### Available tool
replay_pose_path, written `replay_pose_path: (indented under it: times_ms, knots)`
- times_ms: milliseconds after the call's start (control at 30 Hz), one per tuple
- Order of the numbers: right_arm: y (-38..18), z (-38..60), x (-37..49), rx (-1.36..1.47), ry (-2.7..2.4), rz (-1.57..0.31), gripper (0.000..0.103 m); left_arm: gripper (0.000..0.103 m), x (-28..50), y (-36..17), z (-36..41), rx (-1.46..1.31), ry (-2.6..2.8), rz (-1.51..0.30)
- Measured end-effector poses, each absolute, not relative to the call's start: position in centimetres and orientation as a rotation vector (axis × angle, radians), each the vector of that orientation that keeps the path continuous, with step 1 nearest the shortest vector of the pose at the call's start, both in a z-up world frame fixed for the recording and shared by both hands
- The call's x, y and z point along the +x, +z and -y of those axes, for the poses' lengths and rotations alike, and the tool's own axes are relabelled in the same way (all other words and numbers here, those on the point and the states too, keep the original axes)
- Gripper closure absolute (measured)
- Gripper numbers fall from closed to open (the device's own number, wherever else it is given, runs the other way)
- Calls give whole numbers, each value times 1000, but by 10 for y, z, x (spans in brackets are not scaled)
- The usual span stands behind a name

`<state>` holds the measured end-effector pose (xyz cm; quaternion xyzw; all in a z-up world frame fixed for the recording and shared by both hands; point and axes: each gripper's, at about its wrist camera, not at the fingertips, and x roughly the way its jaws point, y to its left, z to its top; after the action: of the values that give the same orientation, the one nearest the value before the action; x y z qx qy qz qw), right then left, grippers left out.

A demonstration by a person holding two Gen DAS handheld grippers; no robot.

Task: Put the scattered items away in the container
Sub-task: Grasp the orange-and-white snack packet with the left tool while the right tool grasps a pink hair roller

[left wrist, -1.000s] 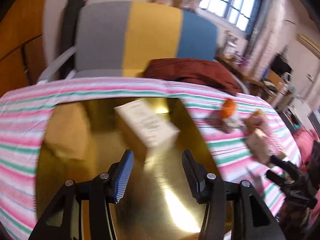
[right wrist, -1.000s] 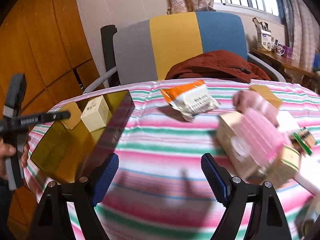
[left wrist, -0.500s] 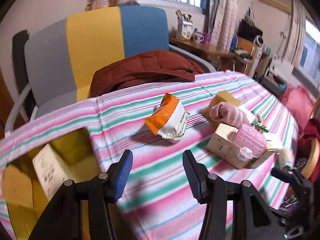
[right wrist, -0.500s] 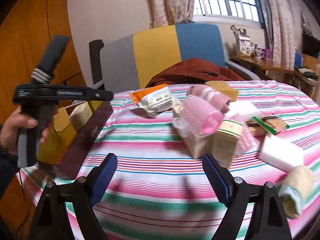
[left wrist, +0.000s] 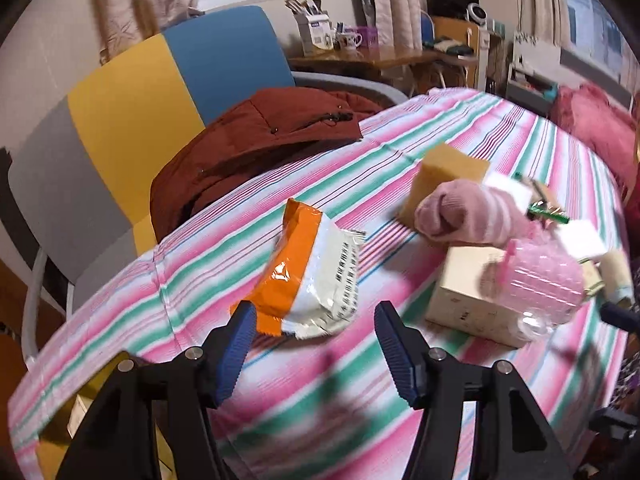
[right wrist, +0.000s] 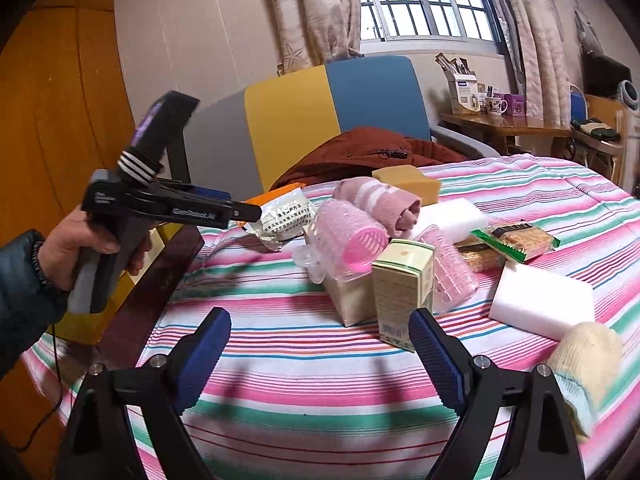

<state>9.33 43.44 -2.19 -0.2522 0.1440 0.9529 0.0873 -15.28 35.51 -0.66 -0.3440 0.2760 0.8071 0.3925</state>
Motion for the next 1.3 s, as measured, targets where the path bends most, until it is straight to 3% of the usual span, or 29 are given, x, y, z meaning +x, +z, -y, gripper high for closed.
replay_pose_path:
  times_ms: [167,567,900,1300]
  knots:
    - [-25,-444,93,-747,2830,-452,10,23,-161,-10,-370,-830,1992,-744]
    - [-33,-457,86,-731,2820,-490,9,23,-179,-42,-401,-845,1952,-891]
    - [-24,-457,83,-671,2858,-443,9,39,-195,-51,-402,-959,1992,-804]
    - [-2,-456,45,-678,2938,-211,9,40,-170,-45,-367,-1085,2025,-627]
